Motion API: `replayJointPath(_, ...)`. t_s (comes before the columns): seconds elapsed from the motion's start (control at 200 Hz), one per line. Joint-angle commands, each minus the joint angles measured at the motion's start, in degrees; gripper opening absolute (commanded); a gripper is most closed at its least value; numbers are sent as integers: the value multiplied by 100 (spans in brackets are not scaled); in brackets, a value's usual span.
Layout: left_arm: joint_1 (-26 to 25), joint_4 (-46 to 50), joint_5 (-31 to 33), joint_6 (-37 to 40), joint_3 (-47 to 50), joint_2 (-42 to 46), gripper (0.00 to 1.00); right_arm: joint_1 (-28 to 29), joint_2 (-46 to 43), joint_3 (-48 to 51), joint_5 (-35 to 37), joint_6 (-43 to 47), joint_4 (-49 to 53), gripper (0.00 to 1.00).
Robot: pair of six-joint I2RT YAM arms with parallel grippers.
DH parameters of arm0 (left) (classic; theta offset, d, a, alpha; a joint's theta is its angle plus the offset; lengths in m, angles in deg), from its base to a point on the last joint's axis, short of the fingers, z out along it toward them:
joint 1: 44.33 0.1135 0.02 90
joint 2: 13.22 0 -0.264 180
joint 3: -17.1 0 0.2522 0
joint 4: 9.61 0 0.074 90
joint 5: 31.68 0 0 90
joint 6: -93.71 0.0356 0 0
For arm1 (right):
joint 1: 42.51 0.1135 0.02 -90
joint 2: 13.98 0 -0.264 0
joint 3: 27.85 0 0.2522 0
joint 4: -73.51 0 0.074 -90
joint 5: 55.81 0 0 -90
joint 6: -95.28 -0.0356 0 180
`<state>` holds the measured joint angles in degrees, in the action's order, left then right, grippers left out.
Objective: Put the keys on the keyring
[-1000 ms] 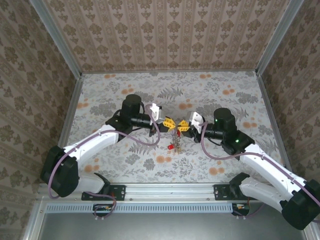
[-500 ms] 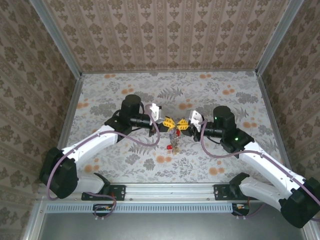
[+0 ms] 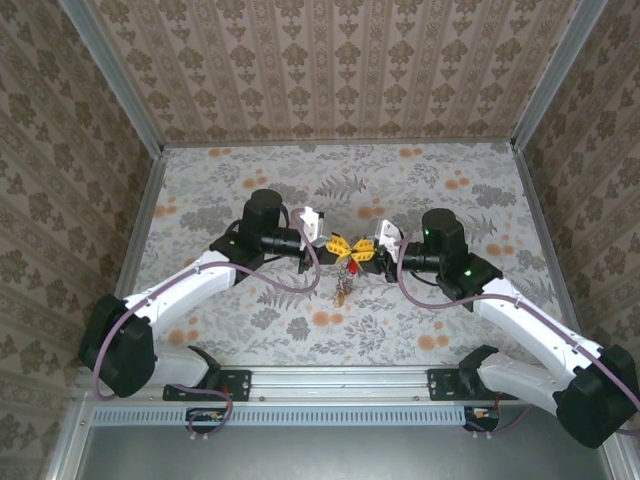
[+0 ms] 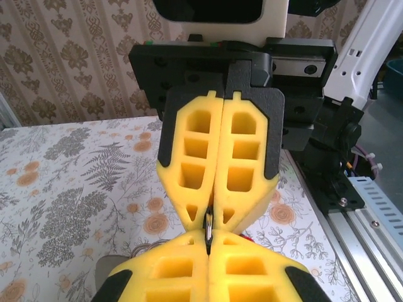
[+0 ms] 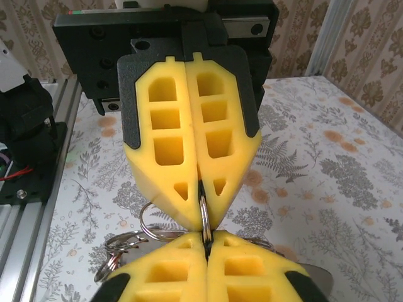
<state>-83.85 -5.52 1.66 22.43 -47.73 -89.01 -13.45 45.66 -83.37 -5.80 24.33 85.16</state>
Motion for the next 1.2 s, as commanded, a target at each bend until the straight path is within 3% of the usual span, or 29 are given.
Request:
replayJointPath(0.0, -180, -608, -268, -58, -60, 91, 0, 100, 120, -175, -308, 11, 15, 0)
replayJointPath(0.07, -169, -89, -57, 173, -143, 151, 4, 100, 66, -276, -59, 182, 317, 0)
replayJointPath(0.17, -161, 1137, 463, 667, -432, 161, 25, 137, -5, -556, 441, 664, 1170, 0)
replayJointPath(0.285, -158, 2022, 700, 966, -692, 54, 26, 285, 42, -884, 948, 1101, 1930, 0)
replayJointPath(0.455, -161, 1990, 623, 745, -787, -142, 27, 519, 246, -1191, 1353, 1259, 2266, 0)
replayJointPath(0.655, -244, 2104, 706, 831, -896, -284, 24, 601, 297, -1269, 1518, 1166, 2068, 0)
replayJointPath(0.86, -275, 2332, 766, 976, -957, -305, 0, 602, 286, -1322, 1346, 1152, 2027, 0)
replayJointPath(0.95, -278, 2448, 676, 1035, -1020, -309, 0, 597, 236, -1223, 1263, 1097, 1877, 0)
replayJointPath(0.985, -279, 2417, 650, 1013, -1020, -291, 0, 572, 186, -1125, 1198, 1050, 1759, 8)
replayJointPath(1.06, -262, 2015, 521, 852, -871, -174, 0, 410, 57, -866, 933, 908, 1523, 19)
replayJointPath(1.195, -87, 742, 42, 99, -438, 7, 0, 156, -192, -518, 477, 529, 1158, 21)
